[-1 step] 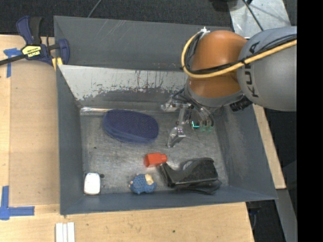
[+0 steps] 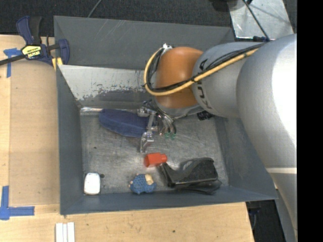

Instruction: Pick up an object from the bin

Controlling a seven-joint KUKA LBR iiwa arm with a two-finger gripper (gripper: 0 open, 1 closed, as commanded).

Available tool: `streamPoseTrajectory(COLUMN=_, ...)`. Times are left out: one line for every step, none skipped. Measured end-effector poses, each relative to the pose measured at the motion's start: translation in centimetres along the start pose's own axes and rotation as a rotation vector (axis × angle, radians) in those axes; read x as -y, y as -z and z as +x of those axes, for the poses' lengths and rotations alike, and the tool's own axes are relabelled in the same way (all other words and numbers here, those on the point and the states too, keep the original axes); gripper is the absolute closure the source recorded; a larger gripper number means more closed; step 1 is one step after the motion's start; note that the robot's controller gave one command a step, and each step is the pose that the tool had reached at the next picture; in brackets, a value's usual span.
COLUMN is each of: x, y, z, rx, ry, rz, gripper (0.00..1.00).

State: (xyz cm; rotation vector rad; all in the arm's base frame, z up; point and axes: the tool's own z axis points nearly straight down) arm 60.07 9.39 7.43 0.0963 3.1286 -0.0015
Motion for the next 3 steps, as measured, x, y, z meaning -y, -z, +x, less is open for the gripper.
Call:
streamPoseTrajectory(x=3.9, y=0.2, z=7.0, rx=0.008, ry=0.121, rz=-0.008, gripper=0.00)
streamPoseTrajectory(x=3.9, y=0.4, z=6.7, rx=0.013, ry=0.121, rz=-0.007, gripper=1.00)
streamPoseTrajectory(x=3.5, y=13.3, z=7.2, rx=-0.001, ry=0.353, rz=-0.002, gripper=1.00)
